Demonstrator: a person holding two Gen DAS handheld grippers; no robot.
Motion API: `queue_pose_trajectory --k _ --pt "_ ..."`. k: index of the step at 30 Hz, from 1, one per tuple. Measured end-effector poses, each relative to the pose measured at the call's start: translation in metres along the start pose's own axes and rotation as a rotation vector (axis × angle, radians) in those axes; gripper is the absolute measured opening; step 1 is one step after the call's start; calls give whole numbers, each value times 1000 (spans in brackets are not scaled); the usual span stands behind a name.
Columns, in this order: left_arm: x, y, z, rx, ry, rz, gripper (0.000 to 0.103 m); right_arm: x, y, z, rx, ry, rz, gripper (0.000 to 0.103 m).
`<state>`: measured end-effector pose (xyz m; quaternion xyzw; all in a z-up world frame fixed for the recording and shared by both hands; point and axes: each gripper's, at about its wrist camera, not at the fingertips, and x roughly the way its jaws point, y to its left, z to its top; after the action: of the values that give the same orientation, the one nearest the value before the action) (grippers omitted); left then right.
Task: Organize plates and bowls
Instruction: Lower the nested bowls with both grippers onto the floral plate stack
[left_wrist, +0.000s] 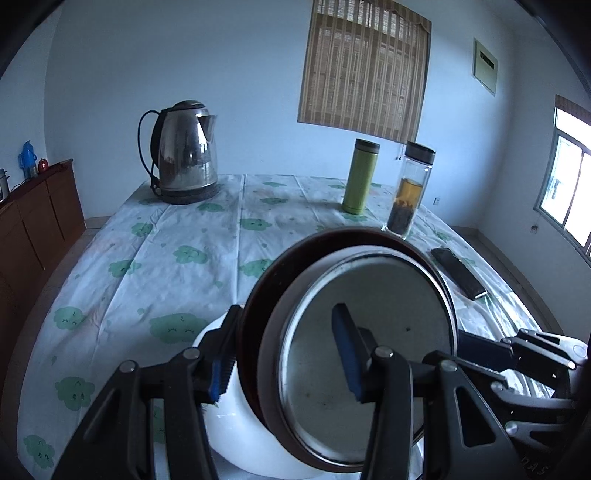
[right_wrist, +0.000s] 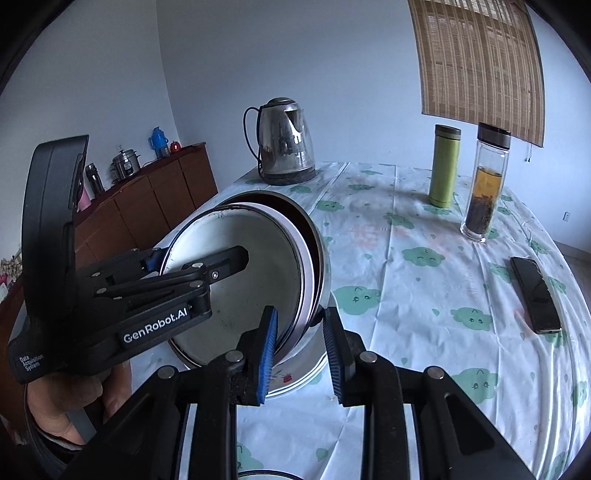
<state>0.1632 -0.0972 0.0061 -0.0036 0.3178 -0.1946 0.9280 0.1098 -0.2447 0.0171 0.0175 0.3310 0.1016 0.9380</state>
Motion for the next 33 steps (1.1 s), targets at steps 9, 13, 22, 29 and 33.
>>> queue_pose_trajectory --k 9,13,22,29,33 --pt "4 10 -2 -16 14 14 47 13 4 0 0 30 27 28" --pt "6 11 -4 -14 26 24 47 19 3 -1 6 49 37 28" --pt "16 16 -9 -11 88 46 47 26 2 -3 25 91 73 28" --pt "24 20 -14 -23 128 52 47 32 5 -2 16 121 78 28" --pt "26 21 -16 -23 145 58 47 38 4 -3 26 145 91 28"
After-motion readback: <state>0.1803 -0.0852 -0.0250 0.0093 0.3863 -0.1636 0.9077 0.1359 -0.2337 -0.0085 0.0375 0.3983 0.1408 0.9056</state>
